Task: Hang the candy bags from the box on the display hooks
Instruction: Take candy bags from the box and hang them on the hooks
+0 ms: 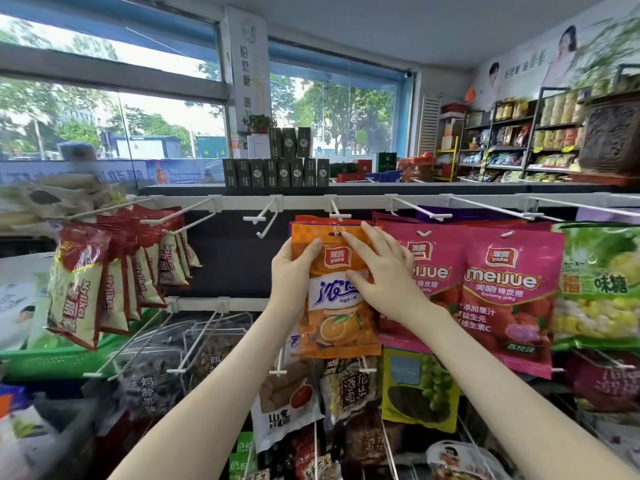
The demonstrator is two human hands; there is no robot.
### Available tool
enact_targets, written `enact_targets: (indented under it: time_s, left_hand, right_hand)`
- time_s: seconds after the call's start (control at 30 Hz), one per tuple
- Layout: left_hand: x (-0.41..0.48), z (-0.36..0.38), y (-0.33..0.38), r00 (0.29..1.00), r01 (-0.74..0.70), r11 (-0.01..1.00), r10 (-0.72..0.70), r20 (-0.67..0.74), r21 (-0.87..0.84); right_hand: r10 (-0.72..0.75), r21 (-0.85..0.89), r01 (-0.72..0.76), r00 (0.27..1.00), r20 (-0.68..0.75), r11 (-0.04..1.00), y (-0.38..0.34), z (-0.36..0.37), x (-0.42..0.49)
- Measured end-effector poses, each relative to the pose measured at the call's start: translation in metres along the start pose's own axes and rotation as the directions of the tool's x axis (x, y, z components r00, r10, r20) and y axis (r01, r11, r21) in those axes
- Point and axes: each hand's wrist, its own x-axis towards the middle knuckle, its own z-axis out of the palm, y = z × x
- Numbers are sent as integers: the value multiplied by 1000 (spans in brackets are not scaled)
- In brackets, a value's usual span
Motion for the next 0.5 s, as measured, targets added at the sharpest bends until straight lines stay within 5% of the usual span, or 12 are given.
enact_targets:
  time_s: [0.17, 0.27, 0.33, 0.4, 0.47, 0.5]
  left_hand:
    - [5, -2, -11, 998, -4, 998, 8, -62, 66]
    - [7, -1, -16, 964, -113, 883, 208, -163, 456]
    - [9, -3, -20, 867, -232, 639, 477, -141, 733]
    - [11, -9, -29, 740, -375, 248, 661, 127, 893]
    - [13, -14, -41, 668, -440, -77, 637, 383, 895]
    - [12, -16, -46, 671, -448, -153, 593, 445, 881]
  right_hand:
    - [27, 6, -28, 998, 61, 1000, -1, 5, 5]
    - [36, 30, -38, 997, 73, 999, -1, 9, 6]
    - [42, 38, -45, 996, 79, 998, 1, 12, 6]
    - [46, 40, -49, 995, 84, 998, 2, 16, 5]
    - [42, 43, -45, 996, 77, 998, 2, 18, 3]
    - [37, 40, -39, 997, 68, 998, 2, 19, 2]
